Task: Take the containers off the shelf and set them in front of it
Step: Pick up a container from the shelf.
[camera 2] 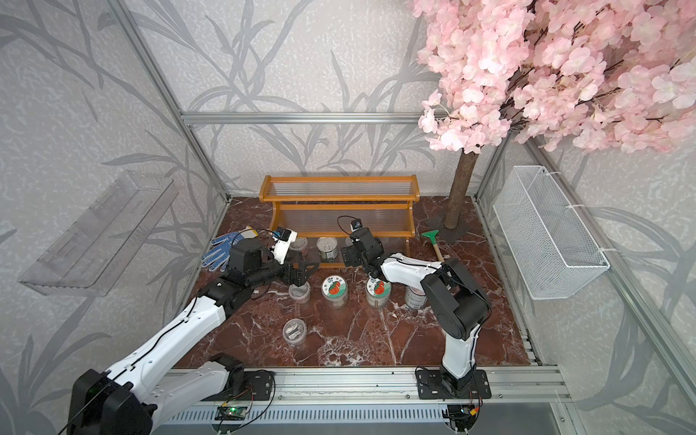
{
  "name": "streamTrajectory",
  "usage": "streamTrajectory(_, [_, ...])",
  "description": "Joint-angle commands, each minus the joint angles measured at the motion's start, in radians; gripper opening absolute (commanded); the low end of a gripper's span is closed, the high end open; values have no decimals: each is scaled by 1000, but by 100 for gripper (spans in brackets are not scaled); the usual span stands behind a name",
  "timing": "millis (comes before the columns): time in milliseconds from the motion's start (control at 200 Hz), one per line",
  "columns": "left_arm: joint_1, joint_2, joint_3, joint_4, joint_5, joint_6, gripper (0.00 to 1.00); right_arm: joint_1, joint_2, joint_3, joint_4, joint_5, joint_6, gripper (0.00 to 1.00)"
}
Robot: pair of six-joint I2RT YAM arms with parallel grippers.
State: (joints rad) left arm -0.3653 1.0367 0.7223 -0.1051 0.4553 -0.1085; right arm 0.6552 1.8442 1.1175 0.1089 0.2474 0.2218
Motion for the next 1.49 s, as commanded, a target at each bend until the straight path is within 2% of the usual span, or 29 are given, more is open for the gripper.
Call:
streamTrajectory(0, [5, -6, -14, -2, 17, 1, 100, -8, 15, 44, 45, 71, 35, 99])
streamTrajectory(160, [5, 3, -17, 1, 17, 5, 100, -8, 34, 14, 174, 86, 61, 99])
streamTrajectory(515, [6, 11, -18, 0, 20, 16, 100, -8, 89, 33, 227, 119, 63, 100])
streamTrajectory(740, [7, 19, -22, 5, 29, 18, 100, -8, 61, -8, 253, 76, 29, 85])
streamTrajectory(875, [8, 31, -17, 9, 36, 21, 100, -4, 33, -35, 261, 62, 15, 79])
streamTrajectory(1085, [7, 43, -12, 16, 43, 23, 100, 13, -24, -72, 267, 52, -33, 78])
streamTrajectory(1490, [9, 53, -23, 30, 52, 23, 100, 30, -129, -162, 263, 34, -39, 76])
